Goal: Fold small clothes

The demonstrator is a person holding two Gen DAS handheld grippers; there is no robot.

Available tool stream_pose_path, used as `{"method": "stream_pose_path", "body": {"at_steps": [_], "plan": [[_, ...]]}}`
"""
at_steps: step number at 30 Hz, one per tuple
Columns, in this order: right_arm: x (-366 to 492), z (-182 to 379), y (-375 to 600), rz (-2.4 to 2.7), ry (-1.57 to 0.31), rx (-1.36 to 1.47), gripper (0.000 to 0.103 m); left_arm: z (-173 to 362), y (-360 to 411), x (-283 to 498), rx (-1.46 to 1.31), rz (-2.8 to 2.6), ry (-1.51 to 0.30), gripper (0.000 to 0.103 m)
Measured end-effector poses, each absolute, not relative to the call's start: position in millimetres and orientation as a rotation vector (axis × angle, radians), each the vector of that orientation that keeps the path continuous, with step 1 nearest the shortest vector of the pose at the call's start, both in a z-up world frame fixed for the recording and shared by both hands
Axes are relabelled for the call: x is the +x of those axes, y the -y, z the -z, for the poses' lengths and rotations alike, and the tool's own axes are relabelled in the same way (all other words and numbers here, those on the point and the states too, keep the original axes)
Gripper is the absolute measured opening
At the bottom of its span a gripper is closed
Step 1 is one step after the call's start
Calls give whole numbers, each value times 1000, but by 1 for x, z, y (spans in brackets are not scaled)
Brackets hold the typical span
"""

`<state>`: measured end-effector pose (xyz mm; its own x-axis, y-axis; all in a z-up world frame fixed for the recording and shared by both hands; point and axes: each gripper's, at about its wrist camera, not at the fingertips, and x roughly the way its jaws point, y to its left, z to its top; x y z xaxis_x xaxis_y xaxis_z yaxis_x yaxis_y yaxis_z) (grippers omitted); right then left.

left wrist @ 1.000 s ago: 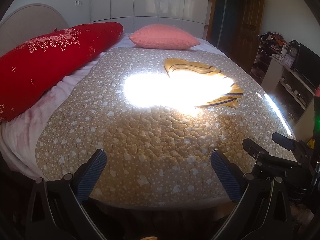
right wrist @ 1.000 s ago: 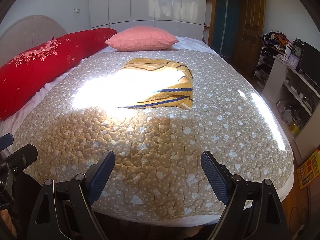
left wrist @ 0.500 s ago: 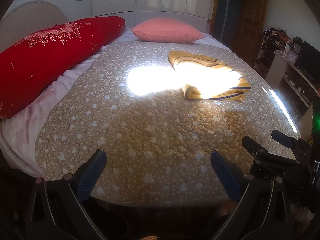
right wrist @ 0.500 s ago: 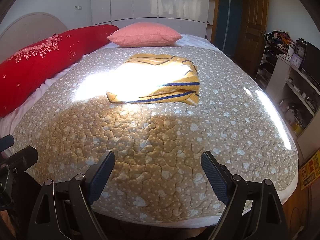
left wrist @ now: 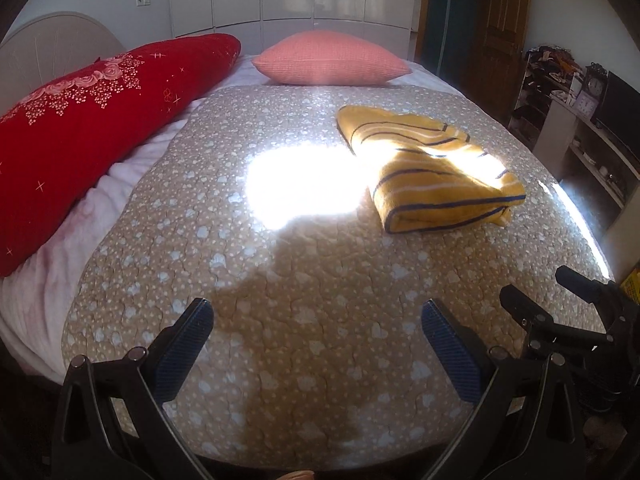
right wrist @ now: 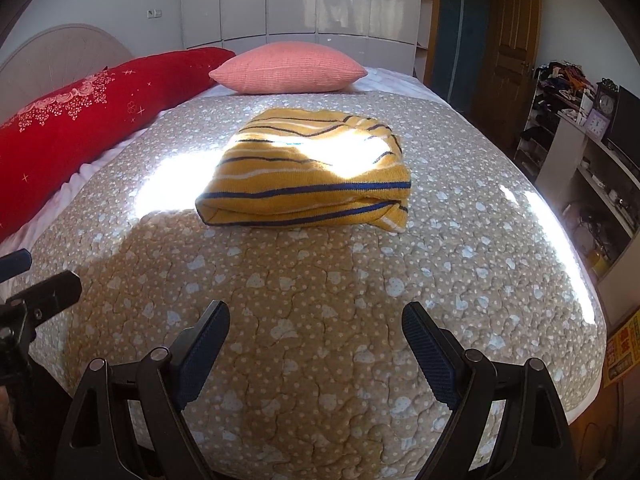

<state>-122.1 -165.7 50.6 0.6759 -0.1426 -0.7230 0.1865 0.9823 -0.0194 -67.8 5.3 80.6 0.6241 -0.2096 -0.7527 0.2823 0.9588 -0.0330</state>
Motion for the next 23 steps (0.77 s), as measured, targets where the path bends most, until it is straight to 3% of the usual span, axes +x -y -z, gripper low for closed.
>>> {"method": "stream_pose_path", "body": {"at_steps": [23], "plan": [[-72,-33,188,186,-851,88,91,-57,19,-25,86,373,-939,103]]}}
